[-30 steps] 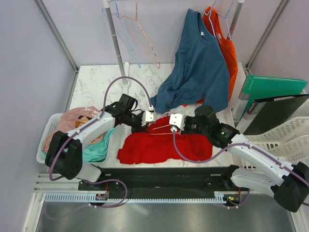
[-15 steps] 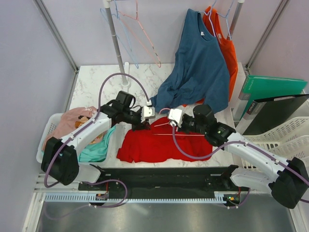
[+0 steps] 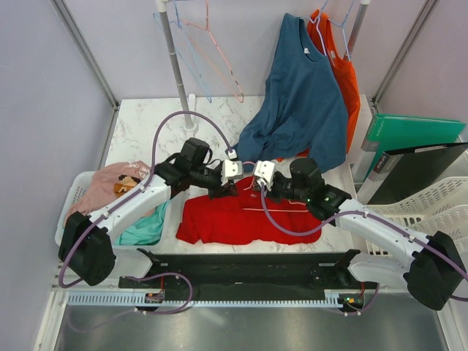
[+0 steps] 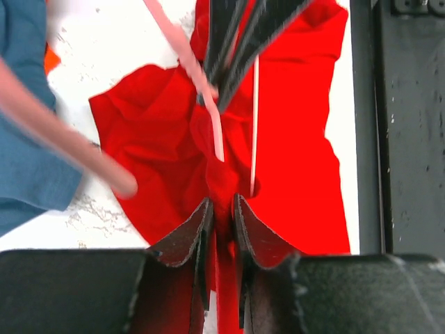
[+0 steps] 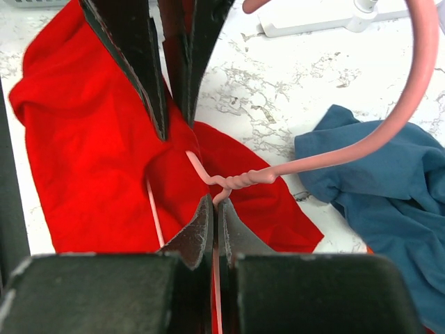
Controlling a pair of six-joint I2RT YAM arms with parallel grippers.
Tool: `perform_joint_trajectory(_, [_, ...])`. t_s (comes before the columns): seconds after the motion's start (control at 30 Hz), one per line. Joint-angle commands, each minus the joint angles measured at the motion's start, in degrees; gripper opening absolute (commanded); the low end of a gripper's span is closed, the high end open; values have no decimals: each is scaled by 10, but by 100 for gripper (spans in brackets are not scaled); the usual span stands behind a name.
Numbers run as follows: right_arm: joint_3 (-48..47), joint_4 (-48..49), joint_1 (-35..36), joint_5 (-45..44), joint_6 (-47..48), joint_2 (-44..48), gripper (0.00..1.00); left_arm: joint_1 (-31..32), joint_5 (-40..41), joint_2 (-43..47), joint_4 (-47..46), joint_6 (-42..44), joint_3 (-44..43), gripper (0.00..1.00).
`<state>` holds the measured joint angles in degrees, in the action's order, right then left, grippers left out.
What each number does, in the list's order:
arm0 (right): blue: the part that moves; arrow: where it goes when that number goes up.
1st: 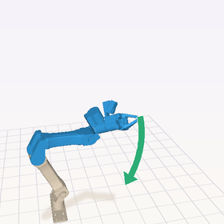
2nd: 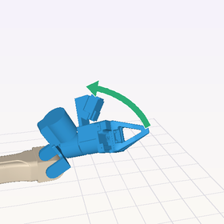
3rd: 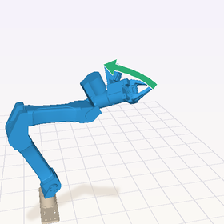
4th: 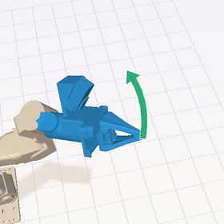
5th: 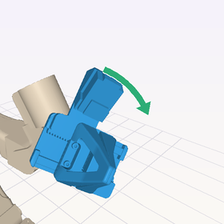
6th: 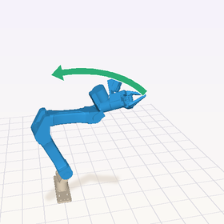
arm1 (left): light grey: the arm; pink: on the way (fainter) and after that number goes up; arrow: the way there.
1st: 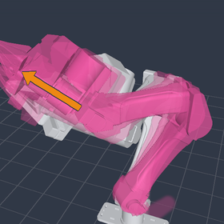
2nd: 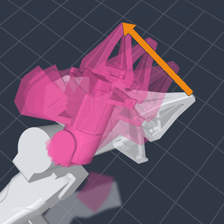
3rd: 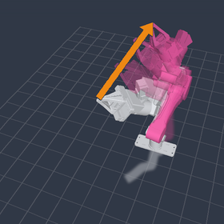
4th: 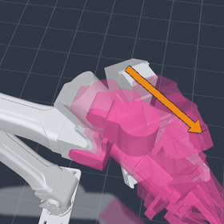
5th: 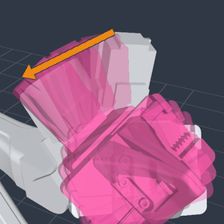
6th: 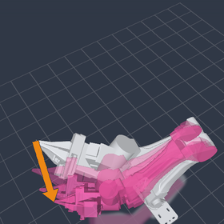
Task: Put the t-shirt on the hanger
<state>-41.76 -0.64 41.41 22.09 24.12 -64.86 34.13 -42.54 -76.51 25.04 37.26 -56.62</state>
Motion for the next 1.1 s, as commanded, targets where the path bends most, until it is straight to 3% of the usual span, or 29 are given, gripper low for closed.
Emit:
perform_joint_trajectory(0.0, [-17, 75, 2, 28, -35, -3, 0, 21, -10, 17, -65, -63, -22, 23])
perform_joint_trajectory(0.33, [-20, 102, 2, 25, -82, -12, 0, 49, 29, 35, -129, -108, 12, 29])
perform_joint_trajectory(0.43, [-18, 100, 2, 24, -85, -3, 0, 52, 29, 40, -126, -108, 24, 20])
perform_joint_trajectory(0.53, [-20, 88, 2, 22, -85, 10, 0, 52, 30, 50, -105, -97, 31, 3])
perform_joint_trajectory(0.57, [-24, 65, 2, 20, -80, 13, 2, 52, 30, 52, -98, -94, 31, 2])
perform_joint_trajectory(0.67, [-44, -10, -4, 2, -76, 30, 33, 52, 30, 75, -76, -74, 41, 2])
perform_joint_trajectory(0.7, [-50, -28, -7, 2, -80, 44, 51, 52, 31, 82, -73, -64, 47, 2])
perform_joint_trajectory(0.8, [-59, -95, -29, 1, -104, 86, 76, 52, 38, 108, -73, -33, 66, 2])
perform_joint_trajectory(0.93, [-72, -177, -62, -6, -125, 131, 88, 52, 16, 130, -73, -6, 78, 2])
perform_joint_trajectory(1.07, [-83, -253, -108, 16, -134, 133, 94, 52, 11, 139, -77, 4, 81, 2])
